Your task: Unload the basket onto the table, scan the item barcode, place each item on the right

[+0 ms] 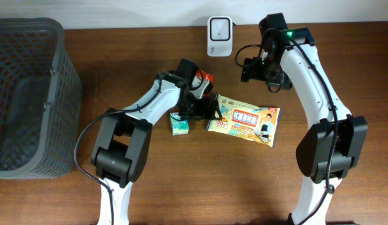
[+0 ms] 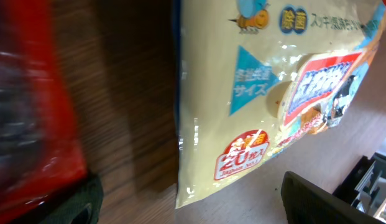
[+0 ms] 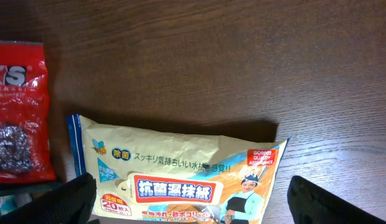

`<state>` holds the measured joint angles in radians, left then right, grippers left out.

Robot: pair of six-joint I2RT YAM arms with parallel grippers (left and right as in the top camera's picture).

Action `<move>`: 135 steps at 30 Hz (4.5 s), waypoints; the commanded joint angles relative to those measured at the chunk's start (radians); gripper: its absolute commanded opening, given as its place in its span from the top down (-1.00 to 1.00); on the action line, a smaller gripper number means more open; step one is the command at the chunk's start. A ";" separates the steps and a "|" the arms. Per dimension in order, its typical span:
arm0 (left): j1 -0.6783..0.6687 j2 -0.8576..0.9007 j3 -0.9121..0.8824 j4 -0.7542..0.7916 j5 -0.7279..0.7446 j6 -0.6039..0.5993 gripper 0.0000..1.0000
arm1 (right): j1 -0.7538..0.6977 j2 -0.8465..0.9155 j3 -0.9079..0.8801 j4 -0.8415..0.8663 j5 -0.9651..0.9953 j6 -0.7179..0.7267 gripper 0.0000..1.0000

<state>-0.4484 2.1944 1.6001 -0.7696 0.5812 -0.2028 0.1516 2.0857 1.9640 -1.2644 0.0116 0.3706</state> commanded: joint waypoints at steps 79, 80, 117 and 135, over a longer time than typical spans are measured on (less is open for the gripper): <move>0.012 -0.334 0.406 -0.483 -1.104 -0.035 1.00 | -0.002 -0.020 0.018 0.001 0.016 0.012 -0.97; 0.010 -0.325 0.390 -0.478 -1.051 -0.035 1.00 | -0.002 -0.019 0.018 0.001 0.016 0.012 -0.97; 0.134 -0.369 0.486 -0.423 -0.431 -0.119 -0.30 | -0.002 -0.020 0.018 -0.029 -0.095 0.012 -0.97; 0.272 -0.364 0.202 -0.549 -0.612 -0.119 0.65 | 0.129 0.050 -0.098 0.177 -0.285 0.056 0.35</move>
<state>-0.1799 1.8149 1.8877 -1.3464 -0.0154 -0.3218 0.2844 2.0987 1.8980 -1.0977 -0.2493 0.3893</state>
